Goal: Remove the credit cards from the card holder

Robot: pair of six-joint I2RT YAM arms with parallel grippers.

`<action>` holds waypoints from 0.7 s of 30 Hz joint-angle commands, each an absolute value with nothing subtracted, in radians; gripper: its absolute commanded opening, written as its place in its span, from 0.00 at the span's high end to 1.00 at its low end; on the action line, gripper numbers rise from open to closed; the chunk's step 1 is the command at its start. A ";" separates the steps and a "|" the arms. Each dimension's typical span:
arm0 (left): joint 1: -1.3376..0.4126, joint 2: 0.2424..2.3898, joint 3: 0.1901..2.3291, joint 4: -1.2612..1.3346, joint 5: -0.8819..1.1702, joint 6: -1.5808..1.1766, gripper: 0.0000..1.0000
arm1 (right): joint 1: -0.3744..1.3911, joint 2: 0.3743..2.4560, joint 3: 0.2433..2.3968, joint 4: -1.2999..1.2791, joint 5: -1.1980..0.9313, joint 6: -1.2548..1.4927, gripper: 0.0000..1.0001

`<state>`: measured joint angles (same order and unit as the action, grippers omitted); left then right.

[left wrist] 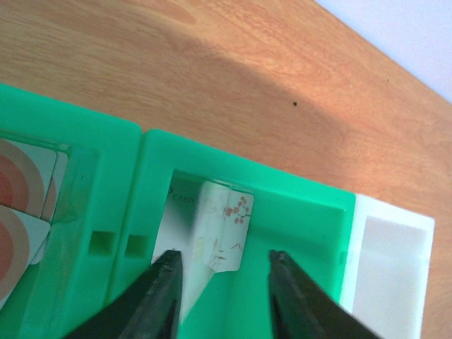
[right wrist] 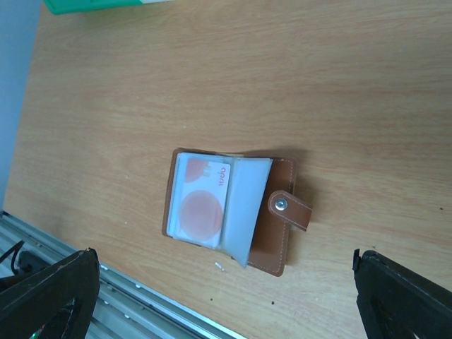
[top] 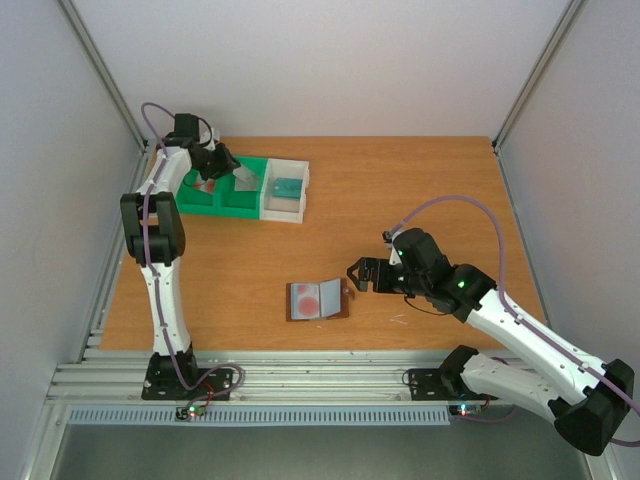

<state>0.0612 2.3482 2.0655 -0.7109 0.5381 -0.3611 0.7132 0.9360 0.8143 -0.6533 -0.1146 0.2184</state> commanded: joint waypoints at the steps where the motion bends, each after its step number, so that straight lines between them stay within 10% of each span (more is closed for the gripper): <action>1: 0.059 2.381 2.122 -0.711 0.529 -0.341 0.60 | 0.713 0.929 0.848 -0.633 -0.080 0.211 0.02; 14: 0.045 2.264 2.109 -0.786 0.637 -0.348 0.43 | 0.713 0.909 0.857 -0.624 -0.099 0.219 0.02; 21: 0.005 1.989 1.730 -0.642 0.688 -0.409 0.43 | 0.708 1.030 0.936 -0.749 -0.094 0.209 0.01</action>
<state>0.0345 2.1525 1.8797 -0.7311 0.6384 -0.3801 0.7128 0.9867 0.8974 -0.6956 -0.0978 0.2180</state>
